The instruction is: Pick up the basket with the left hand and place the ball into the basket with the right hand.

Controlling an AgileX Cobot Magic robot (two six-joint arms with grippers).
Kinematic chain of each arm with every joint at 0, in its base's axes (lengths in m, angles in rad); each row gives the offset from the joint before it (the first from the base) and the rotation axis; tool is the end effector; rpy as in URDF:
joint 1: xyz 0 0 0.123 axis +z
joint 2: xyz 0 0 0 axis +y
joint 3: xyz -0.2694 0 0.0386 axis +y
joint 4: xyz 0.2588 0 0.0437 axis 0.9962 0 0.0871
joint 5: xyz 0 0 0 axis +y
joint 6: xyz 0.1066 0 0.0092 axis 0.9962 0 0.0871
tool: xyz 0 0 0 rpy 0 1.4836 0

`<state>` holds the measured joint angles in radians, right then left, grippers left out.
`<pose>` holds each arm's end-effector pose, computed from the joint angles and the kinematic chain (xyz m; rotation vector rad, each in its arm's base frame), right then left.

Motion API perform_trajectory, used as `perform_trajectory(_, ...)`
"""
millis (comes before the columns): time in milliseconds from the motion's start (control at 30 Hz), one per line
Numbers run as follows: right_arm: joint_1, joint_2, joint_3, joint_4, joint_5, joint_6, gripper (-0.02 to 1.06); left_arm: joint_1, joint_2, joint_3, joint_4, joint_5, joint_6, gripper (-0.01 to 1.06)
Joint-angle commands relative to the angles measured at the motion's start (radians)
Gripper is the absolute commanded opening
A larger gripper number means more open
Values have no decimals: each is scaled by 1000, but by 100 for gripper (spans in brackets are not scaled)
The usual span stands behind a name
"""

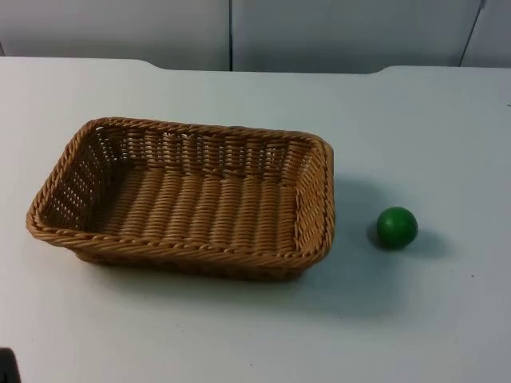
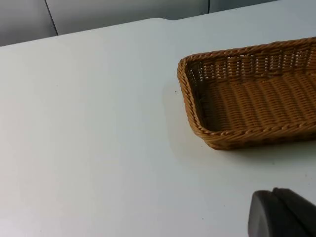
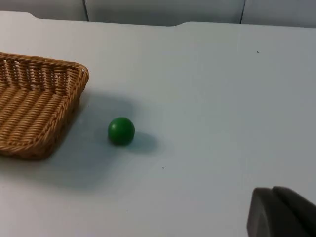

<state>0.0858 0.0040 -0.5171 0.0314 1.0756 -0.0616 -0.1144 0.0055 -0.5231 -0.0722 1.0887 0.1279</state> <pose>0.0295 0.0055 0.2788 -0.1526 2.0404 0.0527 0.0276 -0.0101 0.2794 0.2534 2.0378 -0.0781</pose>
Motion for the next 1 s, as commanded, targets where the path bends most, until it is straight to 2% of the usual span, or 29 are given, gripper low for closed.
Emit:
perform_trajectory(0, -8, -4, -2, 0, -9, 3, 0, 2, -6, 2, 1, -7, -5, 0)
perform_trajectory(333, -8, -4, -2, 0, -9, 3, 0, 2, 17, -36, -54, -38, -5, 0)
perform_trajectory(500, -8, -4, -2, 0, -9, 3, 0, 2, 236, -133, -222, -18, 16, 0)
perform_trajectory(567, -8, -4, -2, 0, -9, 3, 0, 2, 377, -170, -350, -20, 102, 0)
perform_trajectory(600, -8, -4, -2, 0, -9, 3, 0, 2, 377, -170, -350, -20, 102, 0)
perform_trajectory(633, -8, -4, -2, 0, -9, 3, 0, 2, 437, -181, -398, -20, 154, 0)
perform_trajectory(700, -8, -4, -2, 0, -9, 3, 0, 2, 619, -188, -510, -20, 246, 0)
perform_trajectory(767, -8, -4, -2, 0, -9, 3, 0, 2, 680, -188, -530, -20, 268, 0)
perform_trajectory(867, -8, -4, -2, 0, -9, 3, 0, 2, 890, -188, -570, -35, 312, 0)
perform_trajectory(900, -8, -4, -2, 0, -9, 3, 0, 2, 890, -188, -570, -35, 312, 0)
perform_trajectory(967, -8, -4, -2, 0, -9, 3, 0, 2, 1005, -188, -570, -84, 306, 0)
